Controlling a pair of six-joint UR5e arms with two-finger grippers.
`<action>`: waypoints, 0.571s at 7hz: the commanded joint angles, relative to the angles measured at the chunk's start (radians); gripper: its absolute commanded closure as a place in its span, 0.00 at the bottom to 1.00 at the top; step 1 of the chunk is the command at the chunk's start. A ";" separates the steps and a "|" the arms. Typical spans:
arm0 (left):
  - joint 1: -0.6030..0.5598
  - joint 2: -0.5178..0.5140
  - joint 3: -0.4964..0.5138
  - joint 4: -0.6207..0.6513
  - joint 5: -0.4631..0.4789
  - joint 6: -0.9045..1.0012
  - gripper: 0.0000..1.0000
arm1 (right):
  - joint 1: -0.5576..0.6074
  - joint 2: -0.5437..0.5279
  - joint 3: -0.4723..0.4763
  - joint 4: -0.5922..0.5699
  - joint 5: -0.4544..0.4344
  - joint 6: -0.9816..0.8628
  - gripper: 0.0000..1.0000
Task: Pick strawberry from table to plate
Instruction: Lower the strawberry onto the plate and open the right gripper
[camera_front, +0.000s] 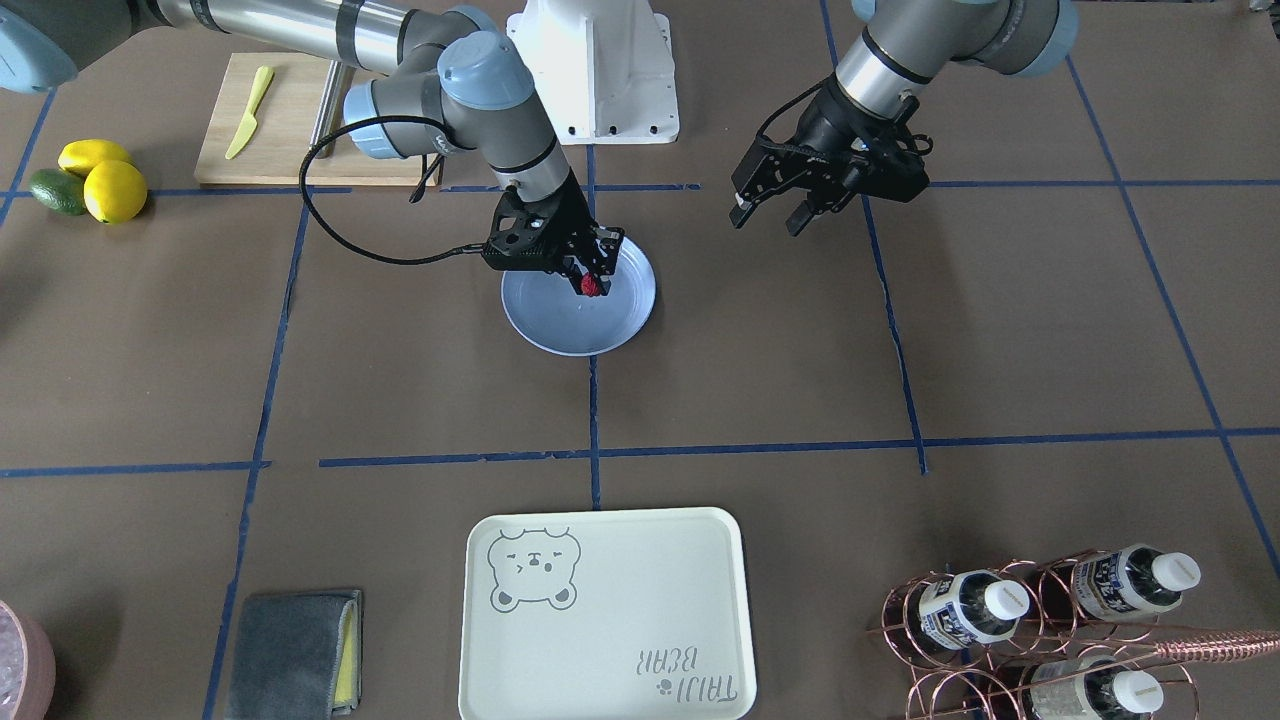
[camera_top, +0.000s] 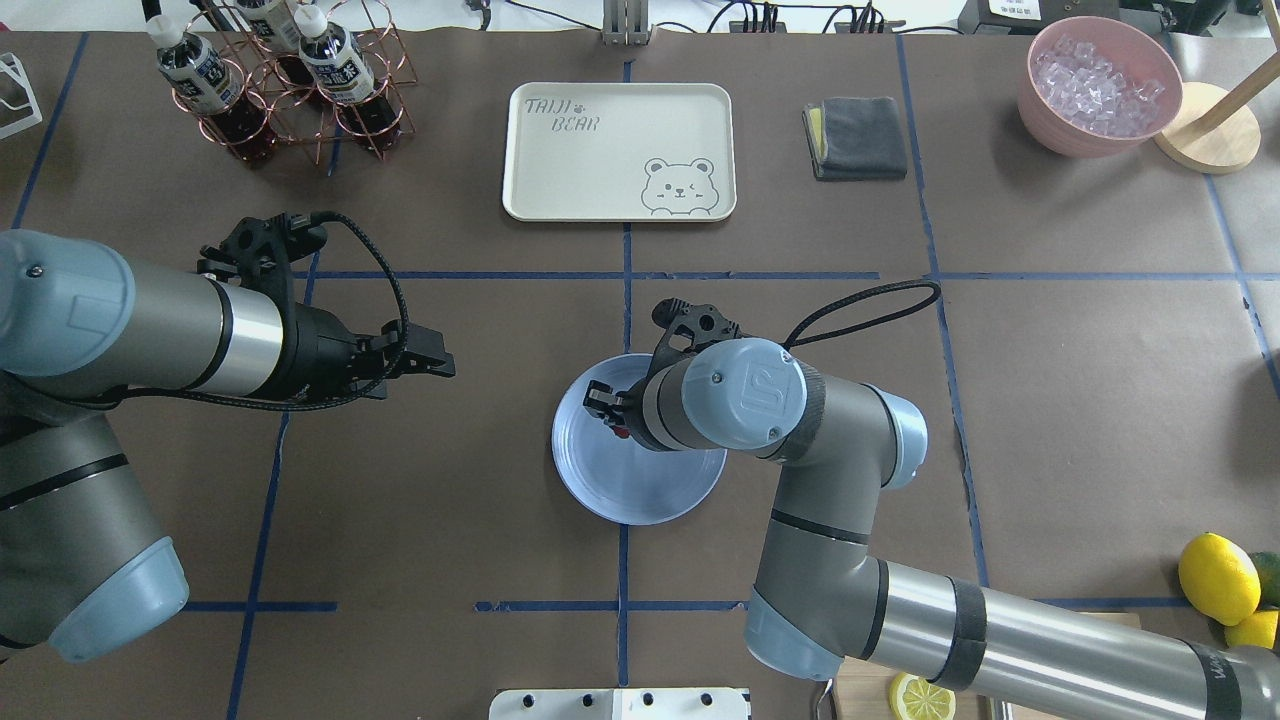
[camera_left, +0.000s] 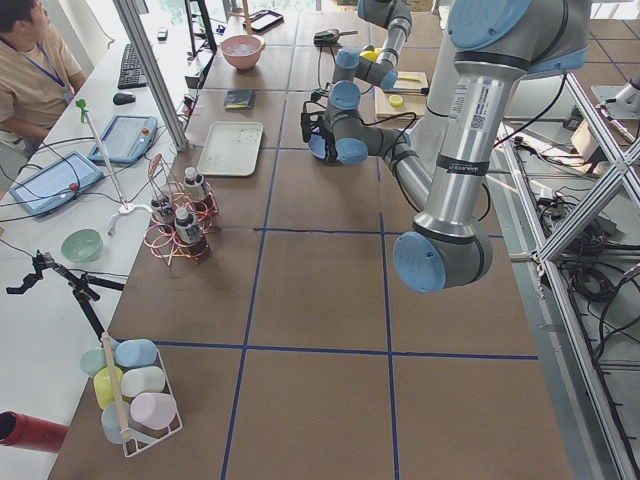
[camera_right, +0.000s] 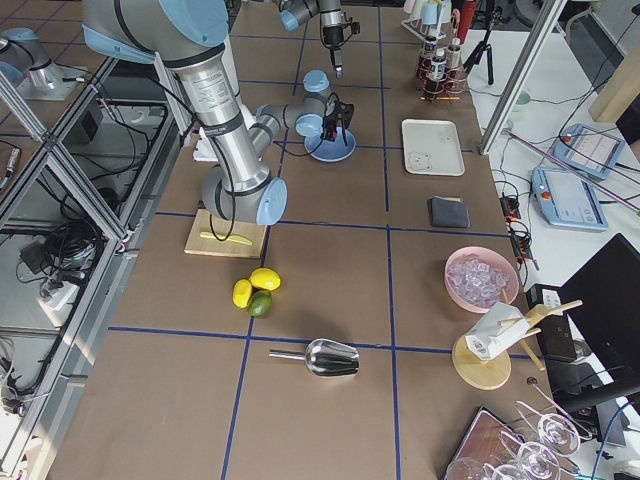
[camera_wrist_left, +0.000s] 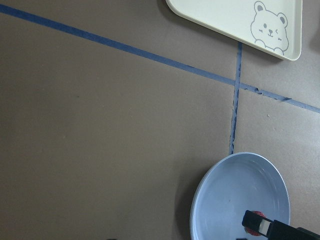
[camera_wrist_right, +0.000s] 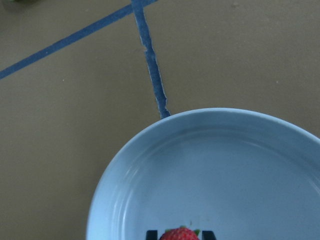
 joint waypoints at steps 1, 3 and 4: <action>-0.001 -0.001 0.001 0.001 0.002 -0.002 0.14 | -0.004 0.000 -0.020 -0.007 -0.017 -0.003 1.00; 0.002 -0.002 0.009 0.001 0.004 -0.003 0.14 | -0.005 -0.007 -0.019 -0.027 -0.016 -0.003 1.00; 0.002 -0.002 0.009 0.000 0.004 -0.003 0.13 | -0.005 0.000 -0.017 -0.044 -0.017 0.000 0.11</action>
